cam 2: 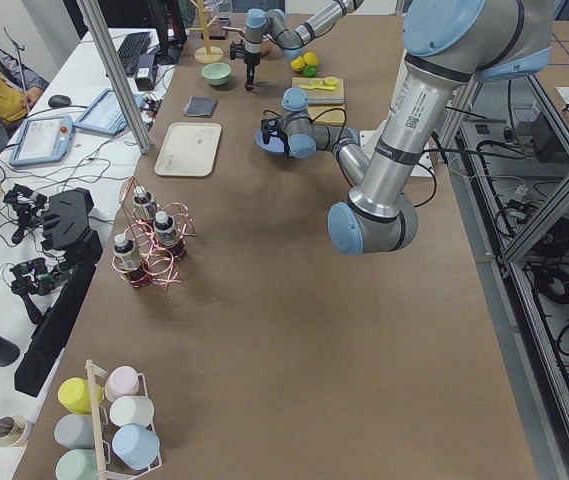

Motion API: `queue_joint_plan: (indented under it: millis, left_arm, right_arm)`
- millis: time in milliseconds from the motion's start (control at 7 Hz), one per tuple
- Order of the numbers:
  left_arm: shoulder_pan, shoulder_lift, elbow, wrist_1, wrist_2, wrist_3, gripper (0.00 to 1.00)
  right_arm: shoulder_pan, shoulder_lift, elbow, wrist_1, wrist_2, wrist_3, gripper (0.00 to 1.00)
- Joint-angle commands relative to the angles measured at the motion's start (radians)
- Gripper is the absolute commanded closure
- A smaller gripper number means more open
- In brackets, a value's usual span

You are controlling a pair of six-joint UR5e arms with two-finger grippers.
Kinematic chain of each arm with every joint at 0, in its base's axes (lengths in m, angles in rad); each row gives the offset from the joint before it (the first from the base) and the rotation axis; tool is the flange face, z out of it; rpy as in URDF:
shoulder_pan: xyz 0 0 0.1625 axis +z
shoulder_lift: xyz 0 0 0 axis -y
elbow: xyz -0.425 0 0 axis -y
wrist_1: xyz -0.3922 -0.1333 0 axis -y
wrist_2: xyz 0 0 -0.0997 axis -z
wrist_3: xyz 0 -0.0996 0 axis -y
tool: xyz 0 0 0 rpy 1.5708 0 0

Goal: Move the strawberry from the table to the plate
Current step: 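Grasp the red strawberry with the right gripper while the left gripper holds the plate, then carry the strawberry over the blue plate with the right gripper while the left arm withdraws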

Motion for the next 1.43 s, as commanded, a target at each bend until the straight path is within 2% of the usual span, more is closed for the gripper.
queue_joint_plan:
  millis: [0,143,286,429,571,714,1000,1143,1286]
  left_arm:
    - [0.005,0.004,-0.006,-0.001,0.021,-0.001,0.61]
    - [0.031,0.005,-0.005,-0.001,0.041,-0.001,0.30]
    - [0.043,0.004,-0.006,-0.001,0.054,-0.001,0.04]
    - [0.034,0.010,-0.029,0.002,0.053,0.004,0.03]
    - [-0.025,0.065,-0.075,0.003,0.018,0.044,0.03]
    - [-0.143,0.090,-0.086,0.005,-0.090,0.167,0.03]
    - [-0.367,0.207,-0.077,0.005,-0.267,0.444,0.03]
    - [-0.449,0.255,-0.063,0.006,-0.313,0.575,0.03]
    - [-0.498,0.283,-0.051,0.006,-0.350,0.631,0.03]
  right_arm:
    - [0.001,0.001,0.003,0.001,0.004,0.000,1.00]
    - [0.014,0.012,0.014,-0.001,0.009,0.000,1.00]
    - [0.030,0.023,0.047,-0.008,0.057,0.006,1.00]
    - [0.031,0.029,0.093,-0.013,0.068,0.064,1.00]
    - [0.000,0.064,0.141,-0.030,0.065,0.168,1.00]
    - [-0.074,0.092,0.210,-0.078,0.038,0.278,1.00]
    - [-0.289,0.158,0.357,-0.253,-0.141,0.470,1.00]
    - [-0.410,0.205,0.364,-0.295,-0.251,0.550,1.00]
    - [-0.499,0.237,0.323,-0.295,-0.340,0.566,1.00]
